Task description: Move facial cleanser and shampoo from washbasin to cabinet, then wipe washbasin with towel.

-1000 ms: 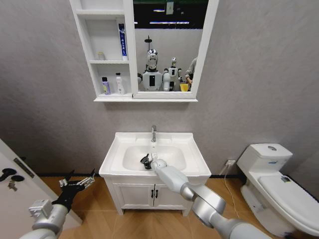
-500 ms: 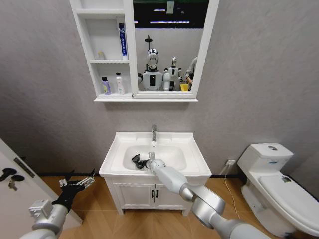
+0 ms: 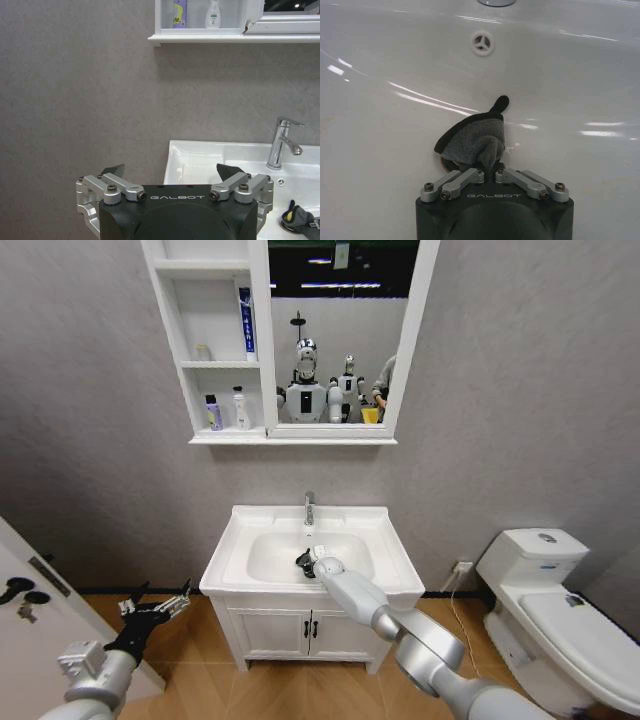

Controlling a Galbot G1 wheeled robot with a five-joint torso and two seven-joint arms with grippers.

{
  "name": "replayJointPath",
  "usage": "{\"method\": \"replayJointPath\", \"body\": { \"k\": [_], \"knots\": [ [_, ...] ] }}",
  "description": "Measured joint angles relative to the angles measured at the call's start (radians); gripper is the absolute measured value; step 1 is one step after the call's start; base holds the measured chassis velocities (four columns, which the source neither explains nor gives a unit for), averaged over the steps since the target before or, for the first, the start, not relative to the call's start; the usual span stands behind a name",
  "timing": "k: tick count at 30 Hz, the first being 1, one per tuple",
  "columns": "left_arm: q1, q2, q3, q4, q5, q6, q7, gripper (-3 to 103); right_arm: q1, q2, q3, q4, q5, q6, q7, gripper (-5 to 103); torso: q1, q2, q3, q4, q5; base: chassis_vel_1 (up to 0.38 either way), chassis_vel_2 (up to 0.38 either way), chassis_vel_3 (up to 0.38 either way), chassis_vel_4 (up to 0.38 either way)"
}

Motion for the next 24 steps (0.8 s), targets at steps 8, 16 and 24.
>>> {"method": "replayJointPath", "body": {
  "k": [8, 16, 24],
  "knots": [
    [0.000, 0.000, 0.000, 0.000, 0.000, 0.000, 0.000, 100, 0.002, -0.091, 0.015, 0.083, 0.003, -0.018, 0.057, 5, 0.000, 0.000, 0.000, -0.0008, -0.0002, 0.000, 0.000, 0.000, 0.000],
    [0.000, 0.000, 0.000, 0.000, 0.000, 0.000, 0.000, 100, -0.030, -0.175, 0.042, 0.266, 0.012, -0.022, 0.145, 5, 0.000, 0.000, 0.000, -0.0003, -0.0002, 0.000, 0.000, 0.000, 0.000],
    [0.000, 0.000, 0.000, 0.000, 0.000, 0.000, 0.000, 100, -0.083, -0.258, 0.125, 0.489, -0.049, 0.004, 0.235, 5, 0.000, 0.000, 0.000, -0.0001, -0.0001, 0.000, 0.000, 0.000, 0.000]
  ]
}}
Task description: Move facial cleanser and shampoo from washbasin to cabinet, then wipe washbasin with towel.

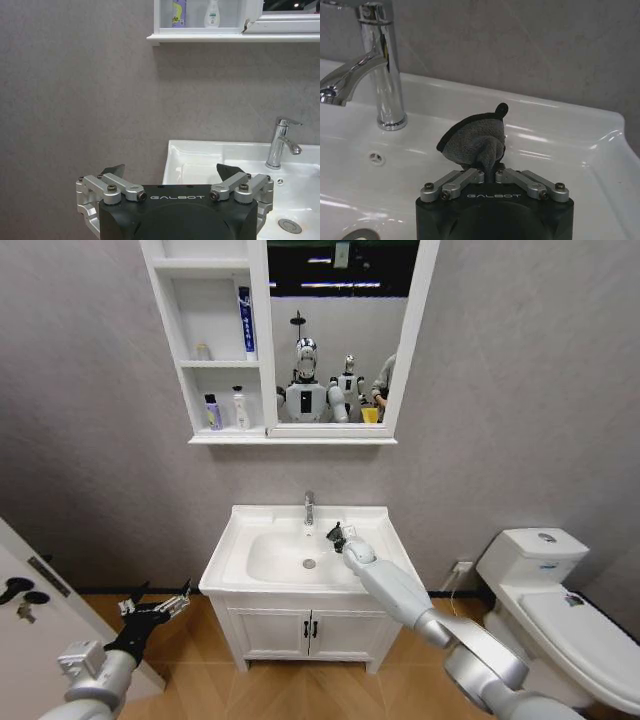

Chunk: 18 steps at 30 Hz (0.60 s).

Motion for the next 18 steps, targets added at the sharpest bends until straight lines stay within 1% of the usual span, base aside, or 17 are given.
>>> {"method": "replayJointPath", "body": {
  "k": [2, 3, 4, 5, 6, 8, 12, 14, 18],
  "knots": [
    [0.000, 0.000, 0.000, 0.000, 0.000, 0.000, 0.000, 100, -0.018, -0.046, 0.025, 0.056, 0.010, 0.000, 0.018, 5, 0.000, 0.000, 0.000, 0.0002, 0.0000, 0.000, 0.000, 0.000, 0.000],
    [0.000, 0.000, 0.000, 0.000, 0.000, 0.000, 0.000, 100, -0.018, -0.046, 0.025, 0.056, 0.010, 0.000, 0.018, 5, 0.000, 0.000, 0.000, 0.0002, 0.0000, 0.000, 0.000, 0.000, 0.000],
    [0.000, 0.000, 0.000, 0.000, 0.000, 0.000, 0.000, 100, -0.035, -0.106, 0.041, 0.085, 0.017, 0.001, 0.022, 5, 0.000, 0.000, 0.000, -0.0001, -0.0001, 0.000, 0.000, 0.000, 0.000],
    [0.000, 0.000, 0.000, 0.000, 0.000, 0.000, 0.000, 100, -0.045, -0.129, 0.053, 0.094, 0.018, 0.004, 0.023, 5, 0.000, 0.000, 0.000, -0.0009, -0.0002, 0.000, 0.000, 0.000, 0.000],
    [0.000, 0.000, 0.000, 0.000, 0.000, 0.000, 0.000, 100, -0.045, -0.129, 0.053, 0.094, 0.018, 0.004, 0.023, 5, 0.000, 0.000, 0.000, -0.0009, -0.0002, 0.000, 0.000, 0.000, 0.000],
    [0.000, 0.000, 0.000, 0.000, 0.000, 0.000, 0.000, 100, -0.065, -0.162, 0.082, 0.108, 0.039, 0.004, 0.030, 5, 0.000, 0.000, 0.000, -0.0009, 0.0000, 0.000, 0.000, 0.000, 0.000],
    [0.000, 0.000, 0.000, 0.000, 0.000, 0.000, 0.000, 100, -0.081, -0.172, 0.111, 0.105, 0.055, 0.007, 0.031, 5, 0.000, 0.000, 0.000, -0.0003, 0.0001, 0.000, 0.000, 0.000, 0.000],
    [0.000, 0.000, 0.000, 0.000, 0.000, 0.000, 0.000, 100, -0.082, -0.165, 0.128, 0.077, 0.082, 0.015, 0.017, 5, 0.000, 0.000, 0.000, -0.0002, -0.0002, 0.000, 0.000, 0.000, 0.000],
    [0.000, 0.000, 0.000, 0.000, 0.000, 0.000, 0.000, 100, -0.075, -0.143, 0.129, 0.037, 0.103, 0.023, -0.011, 5, 0.000, 0.000, 0.000, -0.0001, -0.0001, 0.000, 0.000, 0.000, 0.000]
  ]
}}
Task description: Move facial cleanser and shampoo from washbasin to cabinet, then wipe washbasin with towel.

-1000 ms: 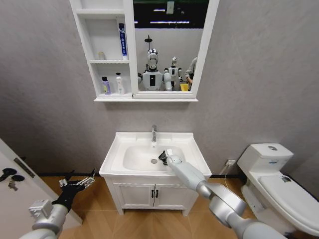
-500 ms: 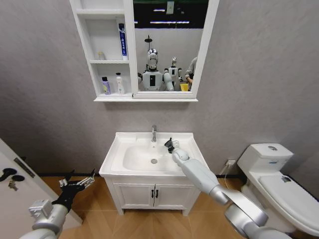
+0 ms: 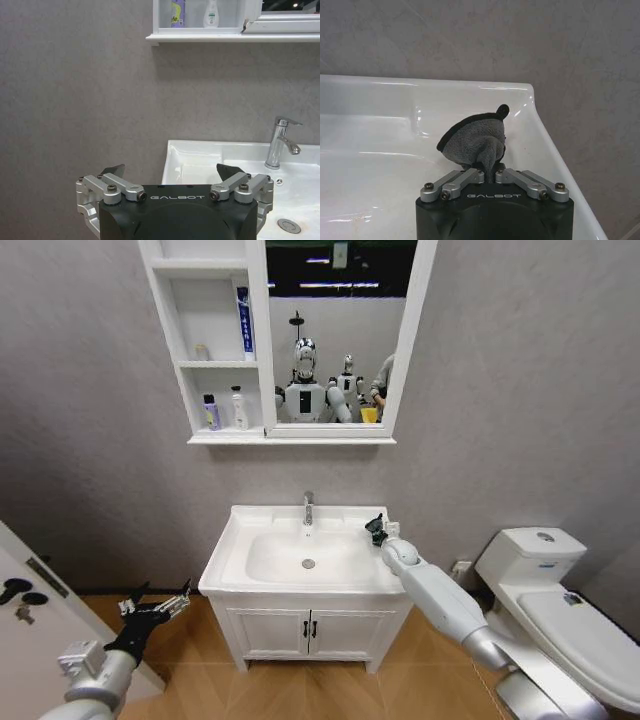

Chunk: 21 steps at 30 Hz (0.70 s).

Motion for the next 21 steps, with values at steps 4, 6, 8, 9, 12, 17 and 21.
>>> {"method": "replayJointPath", "body": {
  "k": [4, 6, 8, 9, 12, 17, 21],
  "knots": [
    [0.000, 0.000, 0.000, 0.000, 0.000, 0.000, 0.000, 100, 0.015, 0.030, -0.006, -0.056, -0.016, 0.016, -0.016, 5, 0.000, 0.000, 0.000, 0.0000, -0.0002, 0.000, 0.000, 0.000, 0.000],
    [0.000, 0.000, 0.000, 0.000, 0.000, 0.000, 0.000, 100, 0.020, 0.048, -0.009, -0.084, -0.046, 0.032, -0.020, 5, 0.000, 0.000, 0.000, 0.0000, -0.0001, 0.000, 0.000, 0.000, 0.000],
    [0.000, 0.000, 0.000, 0.000, 0.000, 0.000, 0.000, 100, 0.026, 0.062, -0.009, -0.103, -0.072, 0.040, -0.024, 5, 0.000, 0.000, 0.000, 0.0001, -0.0001, 0.000, 0.000, 0.000, 0.000],
    [0.000, 0.000, 0.000, 0.000, 0.000, 0.000, 0.000, 100, 0.030, 0.068, -0.009, -0.112, -0.086, 0.044, -0.026, 5, 0.000, 0.000, 0.000, 0.0002, -0.0002, 0.000, 0.000, 0.000, 0.000],
    [0.000, 0.000, 0.000, 0.000, 0.000, 0.000, 0.000, 100, 0.042, 0.081, -0.008, -0.139, -0.133, 0.067, -0.031, 5, 0.000, 0.000, 0.000, 0.0000, -0.0002, 0.000, 0.000, 0.000, 0.000],
    [0.000, 0.000, 0.000, 0.000, 0.000, 0.000, 0.000, 100, 0.054, 0.087, 0.000, -0.162, -0.157, 0.071, -0.031, 5, 0.000, 0.000, 0.000, 0.0000, -0.0003, 0.000, 0.000, 0.000, 0.000],
    [0.000, 0.000, 0.000, 0.000, 0.000, 0.000, 0.000, 100, 0.060, 0.092, 0.006, -0.178, -0.164, 0.071, -0.035, 5, 0.000, 0.000, 0.000, -0.0001, -0.0002, 0.000, 0.000, 0.000, 0.000]
  ]
}}
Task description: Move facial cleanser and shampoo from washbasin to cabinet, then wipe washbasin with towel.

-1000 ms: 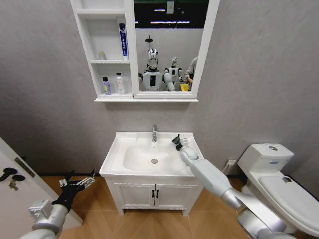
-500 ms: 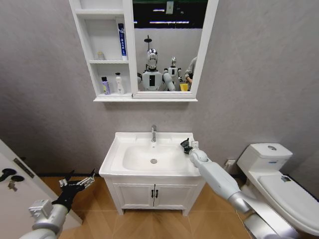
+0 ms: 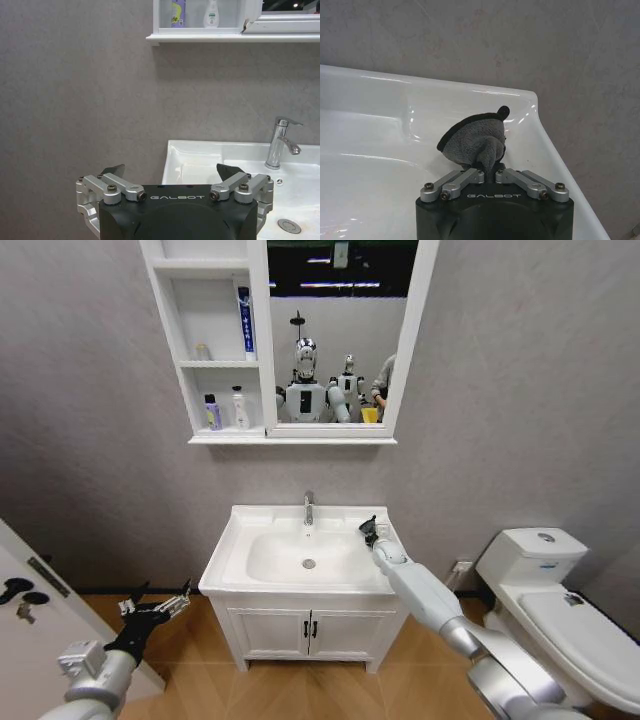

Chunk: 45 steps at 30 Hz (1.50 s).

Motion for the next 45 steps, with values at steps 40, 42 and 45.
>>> {"method": "replayJointPath", "body": {
  "k": [40, 42, 45],
  "knots": [
    [0.000, 0.000, 0.000, 0.000, 0.000, 0.000, 0.000, 100, -0.140, -0.168, 0.096, 0.185, 0.037, 0.146, -0.063, 100, 0.000, 0.000, 0.000, -0.0002, 0.0001, 0.000, 0.000, 0.000, 0.000],
    [0.000, 0.000, 0.000, 0.000, 0.000, 0.000, 0.000, 100, -0.146, -0.166, 0.093, 0.185, 0.039, 0.160, -0.088, 100, 0.000, 0.000, 0.000, -0.0001, 0.0001, 0.000, 0.000, 0.000, 0.000],
    [0.000, 0.000, 0.000, 0.000, 0.000, 0.000, 0.000, 100, -0.151, -0.149, 0.083, 0.181, 0.038, 0.168, -0.104, 100, 0.000, 0.000, 0.000, -0.0001, 0.0001, 0.000, 0.000, 0.000, 0.000]
  ]
}}
